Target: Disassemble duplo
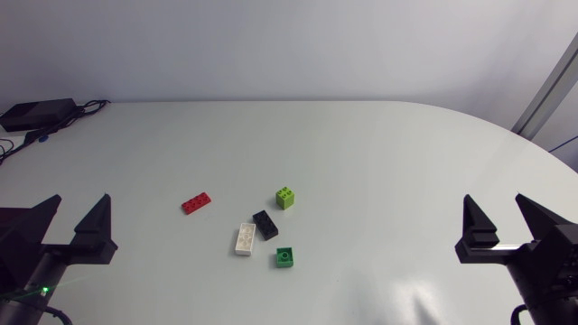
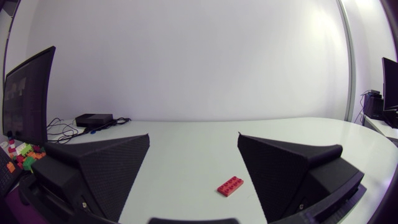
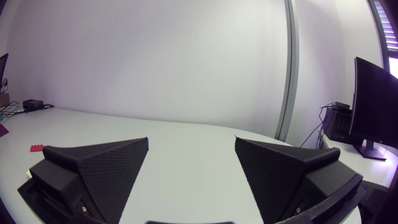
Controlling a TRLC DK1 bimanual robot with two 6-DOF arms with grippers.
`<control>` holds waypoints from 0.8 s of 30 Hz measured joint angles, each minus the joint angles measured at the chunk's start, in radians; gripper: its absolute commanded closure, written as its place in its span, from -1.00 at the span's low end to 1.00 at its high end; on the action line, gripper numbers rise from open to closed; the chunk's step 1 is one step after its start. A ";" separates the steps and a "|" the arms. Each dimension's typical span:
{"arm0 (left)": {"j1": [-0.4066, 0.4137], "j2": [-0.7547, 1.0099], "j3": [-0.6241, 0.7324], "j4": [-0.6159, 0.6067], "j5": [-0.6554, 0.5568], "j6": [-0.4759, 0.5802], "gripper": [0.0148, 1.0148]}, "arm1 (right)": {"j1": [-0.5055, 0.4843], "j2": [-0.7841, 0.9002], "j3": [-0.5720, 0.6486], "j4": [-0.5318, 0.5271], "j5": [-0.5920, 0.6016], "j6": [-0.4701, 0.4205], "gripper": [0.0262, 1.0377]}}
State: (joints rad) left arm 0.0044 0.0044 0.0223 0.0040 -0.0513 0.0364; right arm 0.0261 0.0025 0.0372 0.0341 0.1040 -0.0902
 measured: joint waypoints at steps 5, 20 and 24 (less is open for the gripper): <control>0.000 0.000 0.000 0.000 0.000 0.000 -0.94 | 0.000 0.000 0.000 0.000 0.000 0.000 -0.93; -0.018 0.000 0.000 0.000 0.000 0.000 -0.94 | 0.000 0.000 0.000 0.000 0.000 0.000 -0.93; -0.059 0.000 0.000 0.000 0.000 0.000 -0.94 | 0.001 0.000 0.000 0.000 0.000 -0.003 -0.93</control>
State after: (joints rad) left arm -0.0544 0.0044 0.0223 0.0040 -0.0513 0.0368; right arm 0.0273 0.0025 0.0368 0.0341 0.1040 -0.0937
